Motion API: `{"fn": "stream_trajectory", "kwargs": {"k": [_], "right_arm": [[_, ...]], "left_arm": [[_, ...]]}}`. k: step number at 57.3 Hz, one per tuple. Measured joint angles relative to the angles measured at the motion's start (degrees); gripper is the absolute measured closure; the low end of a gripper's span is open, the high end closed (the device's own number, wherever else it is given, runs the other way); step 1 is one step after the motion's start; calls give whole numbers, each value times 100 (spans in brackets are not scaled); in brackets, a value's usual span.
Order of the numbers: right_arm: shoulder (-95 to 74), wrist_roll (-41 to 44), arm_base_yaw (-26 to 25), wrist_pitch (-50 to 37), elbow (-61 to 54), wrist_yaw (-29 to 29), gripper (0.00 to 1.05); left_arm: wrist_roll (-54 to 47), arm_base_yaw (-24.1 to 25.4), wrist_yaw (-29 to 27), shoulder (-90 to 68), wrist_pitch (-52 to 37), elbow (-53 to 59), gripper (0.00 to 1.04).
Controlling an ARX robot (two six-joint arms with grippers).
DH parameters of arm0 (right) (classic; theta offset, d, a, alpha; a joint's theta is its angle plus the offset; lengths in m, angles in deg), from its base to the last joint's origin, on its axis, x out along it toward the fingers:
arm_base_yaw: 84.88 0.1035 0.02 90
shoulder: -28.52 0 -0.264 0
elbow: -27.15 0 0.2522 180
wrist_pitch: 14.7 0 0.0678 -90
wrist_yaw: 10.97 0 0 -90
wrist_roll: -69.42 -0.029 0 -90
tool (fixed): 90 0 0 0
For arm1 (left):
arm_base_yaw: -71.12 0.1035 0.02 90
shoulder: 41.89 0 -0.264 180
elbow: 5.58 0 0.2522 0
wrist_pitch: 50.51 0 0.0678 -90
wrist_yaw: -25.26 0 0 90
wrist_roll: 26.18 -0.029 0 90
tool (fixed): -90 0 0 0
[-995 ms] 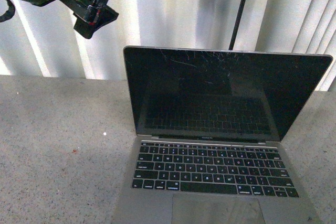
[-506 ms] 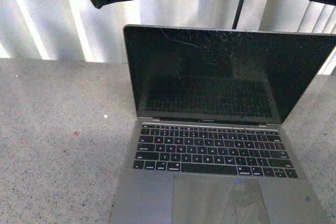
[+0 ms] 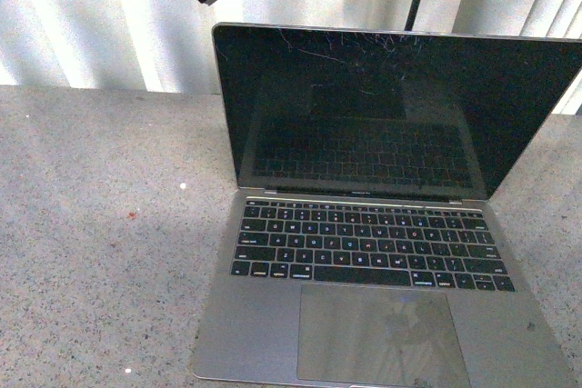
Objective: Close laptop
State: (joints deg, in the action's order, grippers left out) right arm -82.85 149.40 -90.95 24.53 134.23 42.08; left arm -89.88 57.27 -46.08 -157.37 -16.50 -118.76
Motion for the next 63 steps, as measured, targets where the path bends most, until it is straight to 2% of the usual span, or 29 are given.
{"fn": "stream_trajectory", "kwargs": {"k": [4,11,12,13,29,45,63], "right_arm": [[-7,105,20,140,2,11,102],[-7,245,52,407,7,70,102],[-9,267,57,459,13,90,102],[-9,302,61,505,17,98,102],[-120,732,96,1397,275,258,102],[-221,852,157,1338,295,350,102],[-269,850,251,1504,179,485,102]], "left_arm": [[-240,0,26,0,-13,0,75],[-544,0,188,0,90,-17,95],[-603,-2,240,0,155,-35,101],[-656,-4,271,0,201,-46,101],[-1423,-35,203,-11,748,-216,101],[-1805,-87,59,-35,514,-184,101],[-2124,-212,-44,-133,706,-61,101]]}}
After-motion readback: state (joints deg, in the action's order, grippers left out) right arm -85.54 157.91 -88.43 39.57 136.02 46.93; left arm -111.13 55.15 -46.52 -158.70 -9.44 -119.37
